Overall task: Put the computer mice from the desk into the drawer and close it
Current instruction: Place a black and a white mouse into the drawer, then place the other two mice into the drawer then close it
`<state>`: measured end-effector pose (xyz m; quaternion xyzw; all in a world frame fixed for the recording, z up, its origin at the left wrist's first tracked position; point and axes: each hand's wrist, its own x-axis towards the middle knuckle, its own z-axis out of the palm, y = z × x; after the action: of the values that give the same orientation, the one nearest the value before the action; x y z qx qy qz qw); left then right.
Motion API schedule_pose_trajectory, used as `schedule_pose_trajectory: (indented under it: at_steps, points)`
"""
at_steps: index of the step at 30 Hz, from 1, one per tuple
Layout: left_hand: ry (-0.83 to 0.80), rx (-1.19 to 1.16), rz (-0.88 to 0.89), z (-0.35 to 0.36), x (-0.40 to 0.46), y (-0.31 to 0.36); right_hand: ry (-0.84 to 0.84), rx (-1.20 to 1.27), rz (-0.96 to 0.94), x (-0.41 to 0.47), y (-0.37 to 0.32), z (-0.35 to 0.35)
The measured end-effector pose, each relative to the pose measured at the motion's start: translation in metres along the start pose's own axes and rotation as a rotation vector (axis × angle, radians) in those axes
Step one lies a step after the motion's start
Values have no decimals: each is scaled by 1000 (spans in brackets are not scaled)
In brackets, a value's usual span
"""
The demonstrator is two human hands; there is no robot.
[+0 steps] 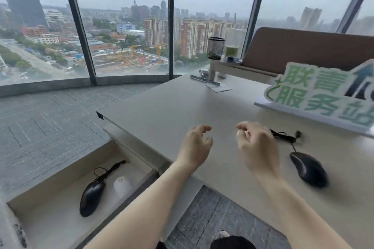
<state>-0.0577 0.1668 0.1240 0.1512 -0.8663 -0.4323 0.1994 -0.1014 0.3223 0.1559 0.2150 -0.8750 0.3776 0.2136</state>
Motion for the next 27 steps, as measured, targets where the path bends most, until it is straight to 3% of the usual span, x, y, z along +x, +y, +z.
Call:
schedule_pose_trajectory:
  at_steps: [4,8,11,16,20,24,27]
  points:
    - [-233,107,24,71,13,49,65,-260,196,-3,93,-55]
    - [-244,261,30,125,30,77,-109,-361,384,-12,141,-84]
    - [-209,425,51,156,39,87,-121,-350,416,-19,162,-91]
    - [-94,416,85,182,45,95,-56,-368,425,-18,179,-97]
    - [-23,234,35,169,38,94,21,-270,332,-18,174,-100]
    - [133,4,61,122,34,91,151,-30,162,-1,121,-108]
    - [231,-44,76,68,23,78,184,165,74,5,71,-104]
